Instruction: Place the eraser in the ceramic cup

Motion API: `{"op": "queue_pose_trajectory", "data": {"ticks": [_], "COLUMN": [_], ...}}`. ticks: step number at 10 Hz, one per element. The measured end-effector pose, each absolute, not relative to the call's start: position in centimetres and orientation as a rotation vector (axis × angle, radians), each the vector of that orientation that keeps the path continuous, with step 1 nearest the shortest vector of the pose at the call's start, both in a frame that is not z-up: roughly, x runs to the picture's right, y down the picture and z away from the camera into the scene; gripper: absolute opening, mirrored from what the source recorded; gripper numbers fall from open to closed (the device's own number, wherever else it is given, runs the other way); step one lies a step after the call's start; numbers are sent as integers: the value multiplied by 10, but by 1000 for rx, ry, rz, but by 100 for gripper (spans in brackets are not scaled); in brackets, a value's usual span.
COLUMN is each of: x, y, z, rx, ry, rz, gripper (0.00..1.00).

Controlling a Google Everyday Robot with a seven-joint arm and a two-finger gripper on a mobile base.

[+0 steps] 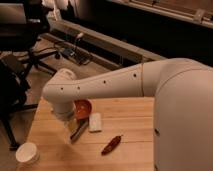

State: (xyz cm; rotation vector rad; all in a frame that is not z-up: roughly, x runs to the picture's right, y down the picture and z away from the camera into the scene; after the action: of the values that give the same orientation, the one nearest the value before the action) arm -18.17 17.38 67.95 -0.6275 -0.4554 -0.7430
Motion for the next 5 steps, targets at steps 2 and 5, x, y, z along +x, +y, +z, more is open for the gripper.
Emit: {"op": "queue_pose_trajectory", "data": {"ticks": [2, 5], "x": [-173, -165], "y": [190, 208], "z": [688, 704], "rx": [-624, -648], "ry": [-490, -507], "rz": [-816, -852], "gripper": [65, 65]}}
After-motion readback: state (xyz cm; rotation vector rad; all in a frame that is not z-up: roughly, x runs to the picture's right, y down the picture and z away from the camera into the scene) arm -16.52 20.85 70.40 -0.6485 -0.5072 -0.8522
